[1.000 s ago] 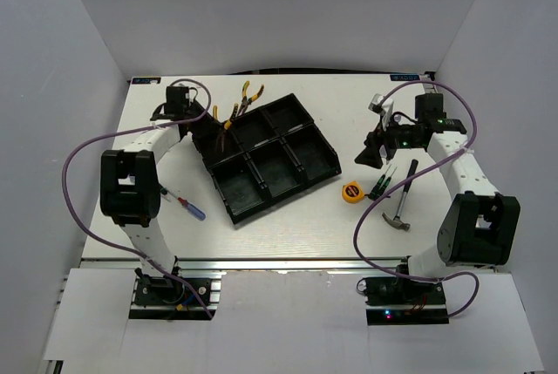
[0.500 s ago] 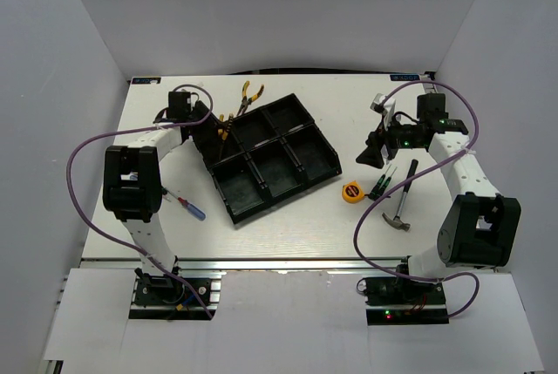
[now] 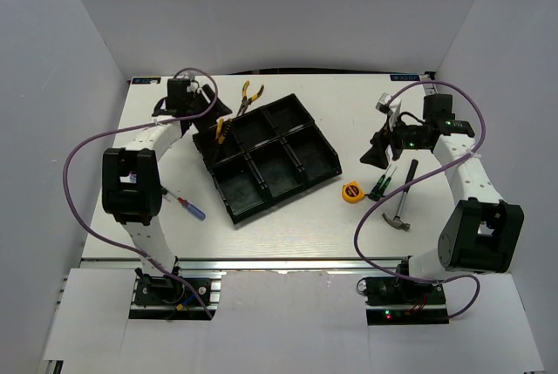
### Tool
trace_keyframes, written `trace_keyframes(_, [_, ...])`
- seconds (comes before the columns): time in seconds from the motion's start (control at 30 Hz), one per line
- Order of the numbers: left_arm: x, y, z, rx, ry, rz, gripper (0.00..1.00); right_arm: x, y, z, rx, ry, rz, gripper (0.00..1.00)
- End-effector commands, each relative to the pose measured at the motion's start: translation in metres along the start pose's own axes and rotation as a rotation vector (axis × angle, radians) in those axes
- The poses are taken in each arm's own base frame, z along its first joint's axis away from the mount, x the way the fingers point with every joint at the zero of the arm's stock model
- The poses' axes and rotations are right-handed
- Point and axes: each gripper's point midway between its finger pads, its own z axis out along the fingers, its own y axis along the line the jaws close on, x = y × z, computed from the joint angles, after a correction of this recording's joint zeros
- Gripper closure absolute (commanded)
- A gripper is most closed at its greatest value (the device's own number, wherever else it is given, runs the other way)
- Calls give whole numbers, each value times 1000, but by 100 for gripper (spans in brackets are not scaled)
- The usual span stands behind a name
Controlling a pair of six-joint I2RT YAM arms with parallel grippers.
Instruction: Sort the tools into containers
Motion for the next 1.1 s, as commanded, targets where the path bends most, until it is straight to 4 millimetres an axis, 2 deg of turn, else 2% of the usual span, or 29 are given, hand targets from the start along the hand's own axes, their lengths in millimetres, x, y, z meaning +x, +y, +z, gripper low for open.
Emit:
trace_keyframes(0.0, [-34,-67,-14,160,-84,174,25,-14,6,-7,-15,-37,-30,16])
trace_keyframes(0.03, [-43,-82,-14,192,-100,204,25,-14,6,-7,-18,-39,-26,16])
trace_keyframes(0.07, [-46,-86,-8,202,-100,222,25,-14,6,-7,-18,-40,-27,16])
trace_keyframes(0.1, [-38,-84,8,195,-72,228,24,-14,5,-6,-21,-43,-22,16])
trace_keyframes(0.13, [-41,-86,15,196,-78,260,24,-14,5,-6,-22,-44,-21,16])
trace_keyframes(0.17, [-53,-100,17,216,-106,281,24,-14,5,-5,-25,-46,-19,16])
trace_keyframes(0.2, [-45,-96,35,199,-83,289,24,-14,5,-5,-26,-48,-19,16])
trace_keyframes(0.23, [-58,-104,39,192,-129,336,24,-13,5,-5,-27,-47,-16,16])
trace_keyframes(0.27, [-57,-107,47,183,-135,354,23,-12,4,-5,-27,-51,-13,16])
trace_keyframes(0.3, [-52,-98,65,154,-126,365,24,-12,4,-4,-29,-52,-12,16])
trace_keyframes(0.4, [-66,-92,86,82,-193,406,27,-10,4,-2,-37,-56,2,16])
trace_keyframes(0.43, [-63,-79,101,51,-188,405,28,-9,3,-2,-39,-58,5,16])
trace_keyframes(0.47, [-74,-81,105,22,-233,418,28,-7,2,-2,-40,-57,15,16])
trace_keyframes(0.53, [-74,-68,123,-23,-242,438,29,-6,1,-1,-42,-58,23,16])
trace_keyframes(0.57, [-78,-62,128,-55,-260,456,29,-3,0,-2,-43,-59,35,16])
trace_keyframes(0.6, [-89,-67,128,-62,-293,458,29,-2,0,-2,-44,-59,39,16])
trace_keyframes(0.67, [-90,-54,140,-106,-302,462,30,3,-1,-1,-45,-58,57,16])
trace_keyframes(0.73, [-99,-54,143,-123,-326,485,30,6,-1,-1,-47,-56,71,16])
trace_keyframes(0.77, [-95,-45,152,-142,-316,489,30,8,-2,-2,-47,-56,80,15])
trace_keyframes(0.8, [-101,-48,152,-147,-336,489,31,10,-1,-1,-51,-55,90,15])
trace_keyframes(0.83, [-97,-41,159,-159,-326,495,32,12,-1,-1,-51,-54,98,13])
trace_keyframes(0.93, [-101,-44,166,-150,-336,500,35,14,-1,-1,-51,-51,108,13])
trace_keyframes(0.97, [-96,-37,174,-156,-322,497,38,15,-1,-1,-51,-51,112,13])
trace_keyframes(1.07, [-94,-36,182,-148,-316,492,40,15,-2,-1,-49,-51,112,12])
